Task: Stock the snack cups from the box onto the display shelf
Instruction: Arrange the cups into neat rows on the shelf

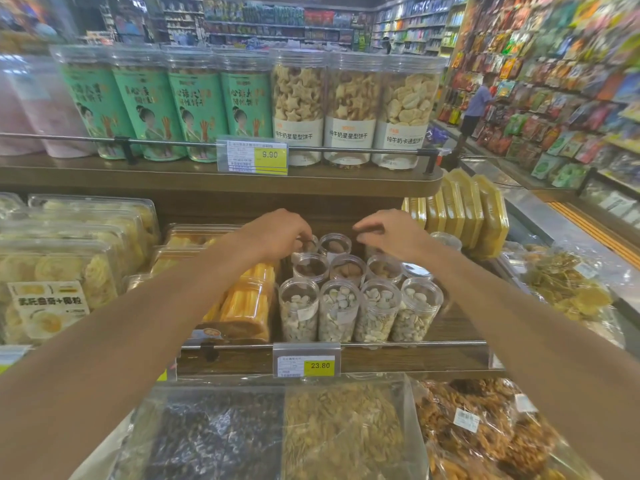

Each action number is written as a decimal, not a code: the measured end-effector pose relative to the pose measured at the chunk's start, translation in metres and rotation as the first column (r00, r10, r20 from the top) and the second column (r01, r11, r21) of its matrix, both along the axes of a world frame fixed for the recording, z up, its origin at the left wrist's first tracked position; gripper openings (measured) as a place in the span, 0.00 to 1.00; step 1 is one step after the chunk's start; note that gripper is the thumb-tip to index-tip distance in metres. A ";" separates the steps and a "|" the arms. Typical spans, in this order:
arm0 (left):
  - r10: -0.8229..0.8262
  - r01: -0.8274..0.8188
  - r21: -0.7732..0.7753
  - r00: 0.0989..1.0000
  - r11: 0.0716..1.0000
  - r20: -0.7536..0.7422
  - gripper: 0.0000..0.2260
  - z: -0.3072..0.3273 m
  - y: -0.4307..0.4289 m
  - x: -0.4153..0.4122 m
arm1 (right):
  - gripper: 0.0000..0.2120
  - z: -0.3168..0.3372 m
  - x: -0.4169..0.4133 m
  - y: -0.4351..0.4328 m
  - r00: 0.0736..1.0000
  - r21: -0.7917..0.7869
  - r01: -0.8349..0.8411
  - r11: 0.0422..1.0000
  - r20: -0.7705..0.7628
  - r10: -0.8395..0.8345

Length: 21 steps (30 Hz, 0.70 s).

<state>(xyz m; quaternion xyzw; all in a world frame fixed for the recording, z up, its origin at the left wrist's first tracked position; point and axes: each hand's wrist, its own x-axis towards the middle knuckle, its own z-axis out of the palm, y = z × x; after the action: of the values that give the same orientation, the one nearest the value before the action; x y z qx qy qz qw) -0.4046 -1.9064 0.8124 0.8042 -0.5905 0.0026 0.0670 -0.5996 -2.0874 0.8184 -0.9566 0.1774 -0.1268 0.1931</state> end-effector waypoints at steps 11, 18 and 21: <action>-0.218 0.221 0.034 0.974 0.975 -0.060 0.23 0.003 -0.084 -0.078 | 0.13 0.003 -0.085 -0.056 0.968 -0.176 0.194 0.965 -0.127 -0.218; -0.305 0.288 0.168 0.949 0.943 0.085 0.25 0.000 -0.108 -0.075 | 0.14 -0.003 -0.093 -0.056 0.975 -0.153 0.165 0.974 -0.127 -0.185; -0.295 0.281 0.186 0.954 0.941 0.051 0.23 0.002 -0.111 -0.070 | 0.14 -0.005 -0.085 -0.056 0.982 -0.156 0.140 0.978 -0.104 -0.158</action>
<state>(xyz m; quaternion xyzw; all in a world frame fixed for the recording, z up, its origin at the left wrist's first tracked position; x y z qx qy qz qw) -0.4749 -2.0175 0.8141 0.7111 -0.7019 -0.0281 -0.0282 -0.6846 -2.1430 0.8133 -0.9580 0.2497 -0.0983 0.1009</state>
